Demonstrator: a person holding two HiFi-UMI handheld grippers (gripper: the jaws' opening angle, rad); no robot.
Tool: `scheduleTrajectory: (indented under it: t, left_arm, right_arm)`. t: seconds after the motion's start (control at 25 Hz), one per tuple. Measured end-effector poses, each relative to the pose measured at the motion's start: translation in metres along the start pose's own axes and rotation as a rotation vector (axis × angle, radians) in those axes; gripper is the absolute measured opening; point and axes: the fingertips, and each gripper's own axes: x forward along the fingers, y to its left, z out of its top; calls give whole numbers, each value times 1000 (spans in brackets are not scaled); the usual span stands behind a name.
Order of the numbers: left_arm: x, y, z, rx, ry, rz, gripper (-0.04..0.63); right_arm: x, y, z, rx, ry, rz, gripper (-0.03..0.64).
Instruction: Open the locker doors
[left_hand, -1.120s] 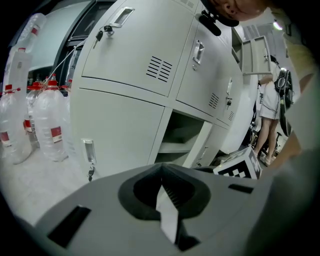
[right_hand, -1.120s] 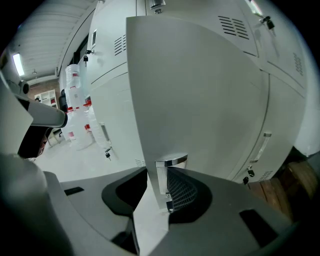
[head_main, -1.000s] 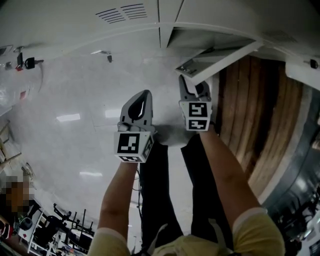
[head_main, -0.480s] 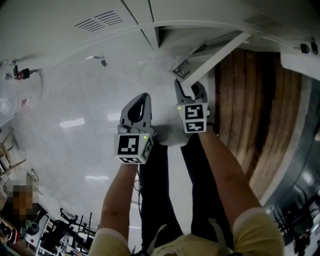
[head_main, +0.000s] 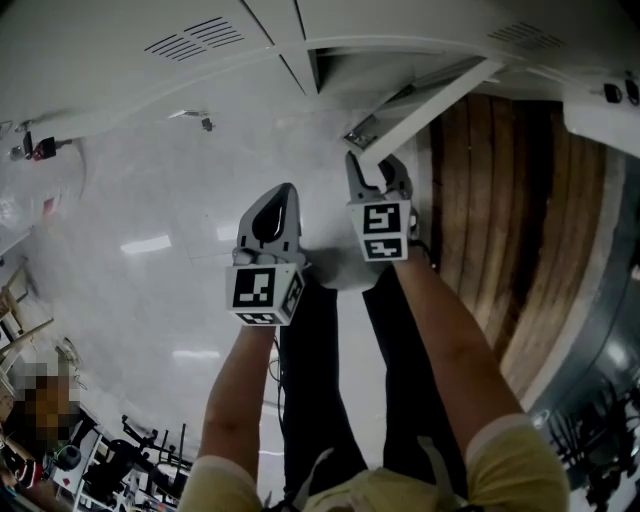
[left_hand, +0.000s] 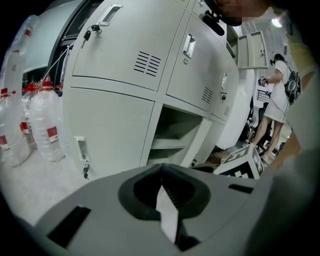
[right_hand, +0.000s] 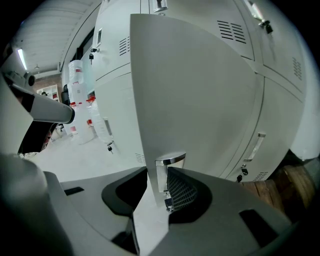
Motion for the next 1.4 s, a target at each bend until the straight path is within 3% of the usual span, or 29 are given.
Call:
scheduleTrajectory:
  t: [0.8, 1.4]
  left_arm:
    - [-8, 22, -1, -21, 0, 18, 3]
    - [-49, 18, 12, 7, -16, 38, 3]
  right_arm:
    - [-1, 5, 8, 10, -8, -9, 121]
    - [-56, 10, 30, -63, -37, 10, 121]
